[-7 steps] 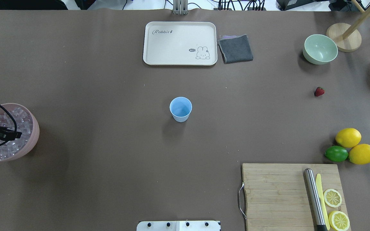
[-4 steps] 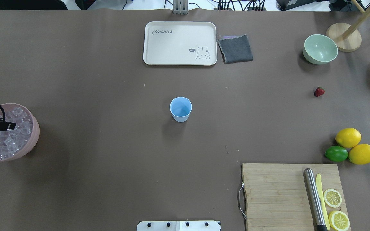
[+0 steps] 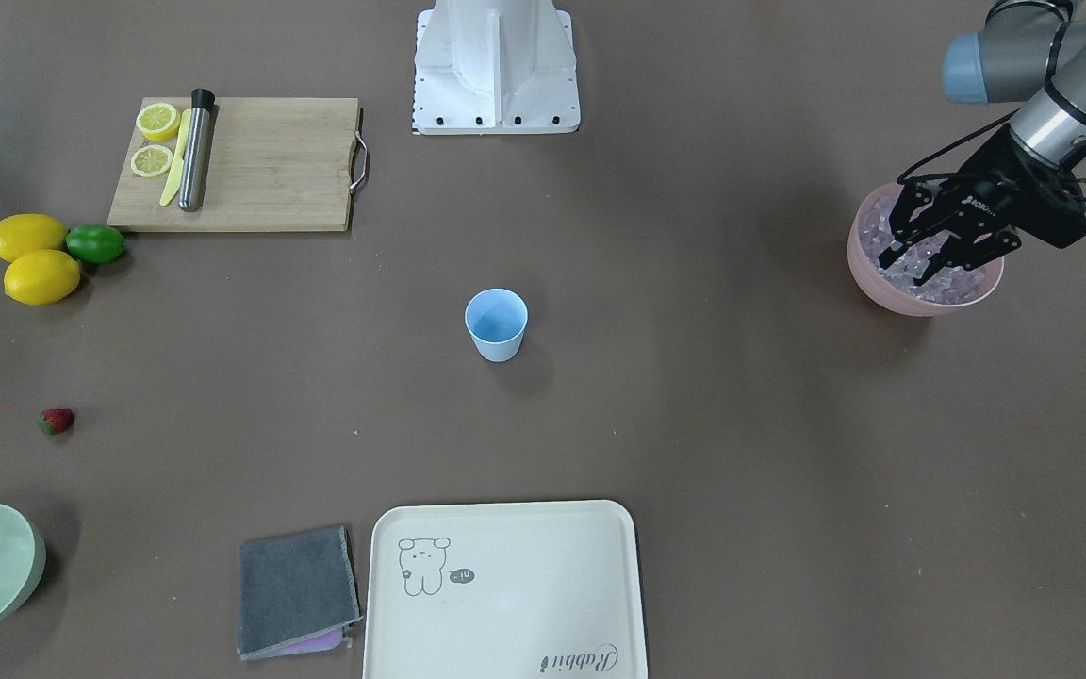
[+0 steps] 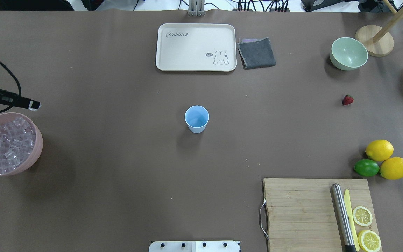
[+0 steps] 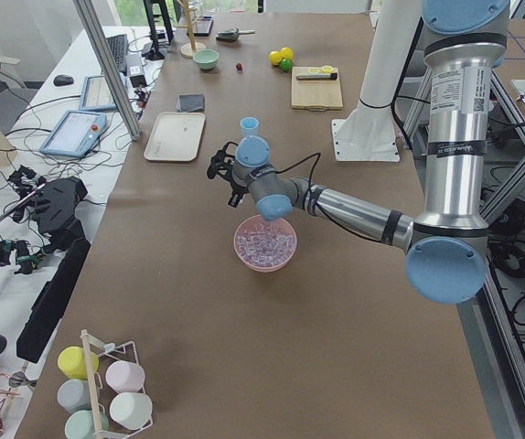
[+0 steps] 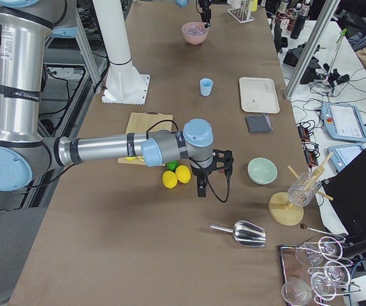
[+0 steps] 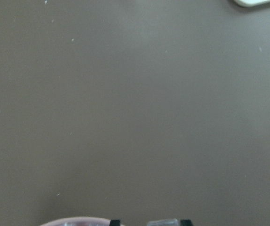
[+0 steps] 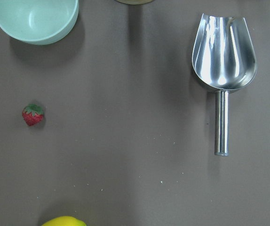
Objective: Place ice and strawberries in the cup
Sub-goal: 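Lift the ice cube with the left gripper and carry it to the blue cup, then open the left gripper above the blue cup to drop the ice, then move the left gripper back to the pink ice bowl, then lower the left gripper into the bowl and grasp another ice cube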
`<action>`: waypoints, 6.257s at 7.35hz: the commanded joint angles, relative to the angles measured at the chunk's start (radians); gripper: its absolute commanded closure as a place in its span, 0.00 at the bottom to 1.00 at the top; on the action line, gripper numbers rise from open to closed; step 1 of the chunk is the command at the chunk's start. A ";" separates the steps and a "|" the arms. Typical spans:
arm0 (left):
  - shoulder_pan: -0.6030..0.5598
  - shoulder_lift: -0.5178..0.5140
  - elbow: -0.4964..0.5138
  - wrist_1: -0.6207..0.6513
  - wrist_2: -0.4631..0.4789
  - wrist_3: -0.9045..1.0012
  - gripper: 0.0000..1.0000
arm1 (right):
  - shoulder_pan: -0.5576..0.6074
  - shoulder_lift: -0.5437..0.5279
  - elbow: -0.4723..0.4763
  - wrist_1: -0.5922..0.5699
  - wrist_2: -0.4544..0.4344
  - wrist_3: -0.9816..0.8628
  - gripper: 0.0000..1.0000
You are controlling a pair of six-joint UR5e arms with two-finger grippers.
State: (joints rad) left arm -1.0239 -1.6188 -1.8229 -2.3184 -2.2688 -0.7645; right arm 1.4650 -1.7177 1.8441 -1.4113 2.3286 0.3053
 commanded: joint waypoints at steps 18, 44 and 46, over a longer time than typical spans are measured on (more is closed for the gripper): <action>0.513 -0.598 0.275 -0.010 0.555 -0.542 1.00 | 0.000 -0.002 -0.002 0.000 0.002 -0.003 0.00; 0.067 0.265 -0.001 -0.017 0.203 0.123 0.01 | -0.002 -0.003 -0.019 0.000 0.005 0.000 0.00; 0.076 0.283 -0.003 -0.050 0.201 0.114 0.09 | -0.002 -0.003 -0.019 0.000 0.005 0.000 0.00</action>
State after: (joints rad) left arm -0.9533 -1.3503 -1.8253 -2.3479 -2.0670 -0.6457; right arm 1.4635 -1.7204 1.8255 -1.4113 2.3332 0.3053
